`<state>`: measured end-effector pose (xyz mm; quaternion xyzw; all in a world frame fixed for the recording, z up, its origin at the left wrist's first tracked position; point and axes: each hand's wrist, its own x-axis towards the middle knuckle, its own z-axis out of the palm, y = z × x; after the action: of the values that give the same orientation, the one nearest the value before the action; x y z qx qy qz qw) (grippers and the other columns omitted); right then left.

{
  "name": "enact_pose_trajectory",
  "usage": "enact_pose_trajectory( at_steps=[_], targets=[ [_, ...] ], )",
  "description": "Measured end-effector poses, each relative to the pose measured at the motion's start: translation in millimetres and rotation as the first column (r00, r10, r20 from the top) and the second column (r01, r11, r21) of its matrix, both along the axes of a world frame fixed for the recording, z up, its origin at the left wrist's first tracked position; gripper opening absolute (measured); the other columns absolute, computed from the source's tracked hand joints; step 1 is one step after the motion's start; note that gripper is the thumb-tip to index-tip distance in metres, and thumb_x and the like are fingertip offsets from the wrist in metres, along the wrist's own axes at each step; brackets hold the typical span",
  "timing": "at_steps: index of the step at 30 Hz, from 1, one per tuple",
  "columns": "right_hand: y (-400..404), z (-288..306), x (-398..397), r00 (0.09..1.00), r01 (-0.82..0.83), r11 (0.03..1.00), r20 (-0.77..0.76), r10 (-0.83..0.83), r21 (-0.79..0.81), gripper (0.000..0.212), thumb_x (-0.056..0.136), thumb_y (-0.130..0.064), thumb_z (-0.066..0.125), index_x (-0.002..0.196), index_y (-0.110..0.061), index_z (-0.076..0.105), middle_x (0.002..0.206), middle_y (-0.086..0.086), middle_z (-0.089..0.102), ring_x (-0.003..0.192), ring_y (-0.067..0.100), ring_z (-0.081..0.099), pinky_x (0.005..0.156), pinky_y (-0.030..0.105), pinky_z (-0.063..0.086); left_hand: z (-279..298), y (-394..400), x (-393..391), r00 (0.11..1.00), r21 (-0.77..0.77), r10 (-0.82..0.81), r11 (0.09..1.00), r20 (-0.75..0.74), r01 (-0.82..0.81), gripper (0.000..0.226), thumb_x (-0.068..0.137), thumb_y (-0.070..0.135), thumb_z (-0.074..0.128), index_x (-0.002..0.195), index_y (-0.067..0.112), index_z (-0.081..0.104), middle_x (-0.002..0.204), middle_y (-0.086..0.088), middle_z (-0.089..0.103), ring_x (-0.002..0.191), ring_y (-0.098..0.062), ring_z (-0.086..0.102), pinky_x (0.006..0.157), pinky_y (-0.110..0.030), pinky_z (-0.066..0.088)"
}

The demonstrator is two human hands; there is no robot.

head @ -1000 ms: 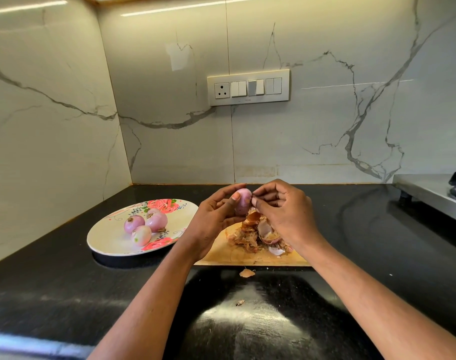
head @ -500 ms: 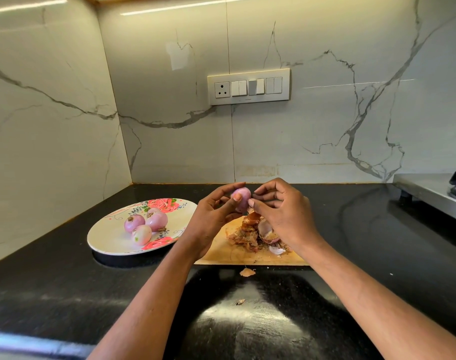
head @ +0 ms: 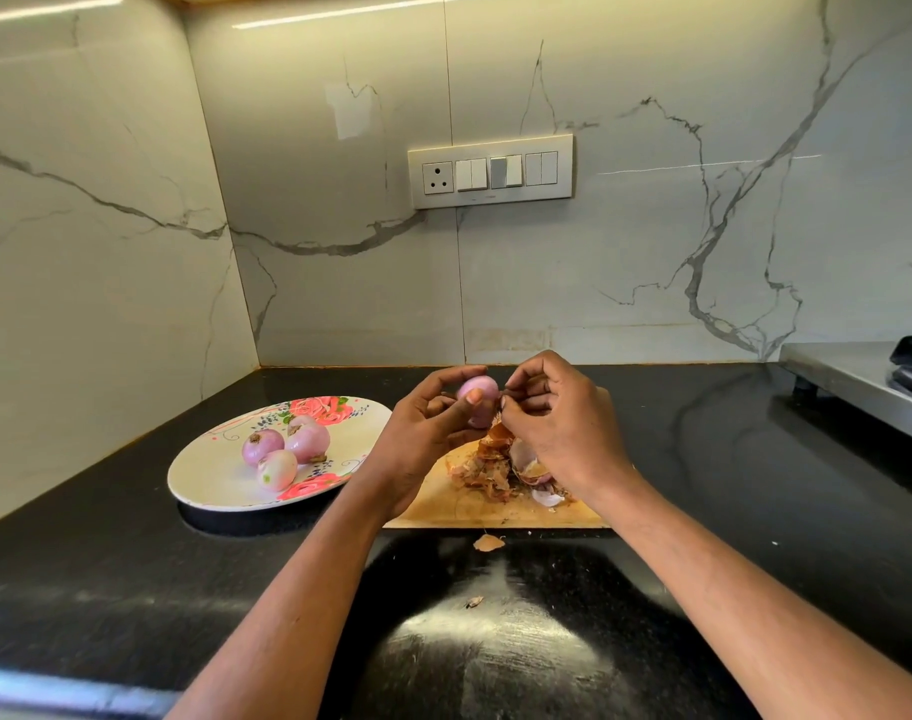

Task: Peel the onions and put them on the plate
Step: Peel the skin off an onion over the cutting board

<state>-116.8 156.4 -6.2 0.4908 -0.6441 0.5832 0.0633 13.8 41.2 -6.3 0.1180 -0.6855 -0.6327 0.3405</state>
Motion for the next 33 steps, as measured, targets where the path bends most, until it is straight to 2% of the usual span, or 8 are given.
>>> enact_pose_trajectory(
  at_steps=[5,11,15,21,26,29,31,33],
  targets=[
    [0,-1,-11,0.996,0.071,0.996,0.048,-0.073,0.048,0.013,0.087,-0.01,0.076,0.092,-0.021,0.07,0.084,-0.011,0.071,0.077,0.0,0.068,0.067,0.009,0.053,3,0,1,0.998,0.092,-0.007,0.996,-0.056,0.012,0.04,0.093,0.028,0.059,0.131,0.016,0.062,0.123,-0.011,0.068,0.102,-0.025,0.072,0.083,-0.03,0.06],
    [0,1,-9,1.0,-0.004,0.989,-0.004,0.005,0.151,0.018,0.093,-0.018,0.073,0.109,-0.026,0.073,0.094,-0.017,0.071,0.082,-0.009,0.065,0.068,0.001,0.046,2,-4,0,0.997,0.194,0.008,0.981,-0.076,0.007,0.029,0.105,0.019,0.048,0.129,0.008,0.06,0.123,-0.02,0.065,0.096,-0.025,0.073,0.08,-0.03,0.061],
    [0,5,-4,0.995,-0.094,0.994,0.031,0.092,0.052,0.027,0.088,-0.021,0.079,0.114,-0.024,0.072,0.103,-0.014,0.074,0.092,-0.005,0.069,0.078,0.007,0.052,3,-3,-1,0.999,0.165,0.005,0.986,-0.053,0.004,0.026,0.106,0.018,0.048,0.125,0.011,0.064,0.125,-0.015,0.065,0.105,-0.027,0.07,0.082,-0.03,0.06],
    [-1,1,-1,0.995,-0.07,0.996,0.064,0.074,-0.061,0.029,0.083,-0.015,0.083,0.109,-0.018,0.07,0.089,-0.009,0.076,0.084,-0.002,0.071,0.077,0.019,0.06,1,-4,-1,1.0,0.126,-0.008,0.992,-0.022,0.011,0.029,0.106,0.017,0.048,0.13,0.013,0.064,0.129,-0.014,0.066,0.115,-0.033,0.068,0.094,-0.039,0.059],
    [0,2,2,0.996,-0.08,0.997,0.051,0.079,0.003,0.029,0.089,-0.021,0.077,0.112,-0.025,0.06,0.093,-0.009,0.073,0.083,0.003,0.07,0.073,0.026,0.061,1,-2,-1,1.0,0.108,-0.009,0.994,-0.014,0.01,0.03,0.104,0.017,0.052,0.131,0.012,0.063,0.126,-0.013,0.068,0.112,-0.031,0.069,0.095,-0.038,0.058],
    [0,5,4,0.991,-0.113,0.992,0.072,0.109,0.054,0.027,0.094,-0.021,0.071,0.111,-0.027,0.052,0.098,-0.004,0.072,0.07,0.006,0.066,0.066,0.031,0.059,-1,-1,-3,1.0,0.079,0.006,0.997,-0.024,-0.004,0.032,0.101,0.019,0.055,0.131,0.011,0.062,0.126,-0.014,0.068,0.113,-0.029,0.069,0.096,-0.038,0.058],
    [-1,4,4,0.988,-0.145,0.985,0.071,0.138,0.095,0.024,0.096,-0.02,0.068,0.108,-0.029,0.049,0.096,-0.004,0.071,0.062,0.002,0.061,0.062,0.026,0.053,0,-2,-2,0.996,0.092,0.043,0.995,-0.074,-0.036,0.029,0.101,0.02,0.055,0.128,0.012,0.063,0.123,-0.014,0.068,0.111,-0.027,0.07,0.093,-0.035,0.059],
    [-3,1,4,0.987,-0.158,0.975,0.045,0.153,0.156,0.02,0.098,-0.02,0.065,0.106,-0.031,0.051,0.095,-0.007,0.069,0.07,0.0,0.062,0.067,0.022,0.05,2,-6,2,0.987,0.157,0.095,0.985,-0.132,-0.074,0.028,0.099,0.023,0.056,0.123,0.012,0.065,0.121,-0.014,0.068,0.107,-0.027,0.07,0.088,-0.031,0.061]
  ],
)
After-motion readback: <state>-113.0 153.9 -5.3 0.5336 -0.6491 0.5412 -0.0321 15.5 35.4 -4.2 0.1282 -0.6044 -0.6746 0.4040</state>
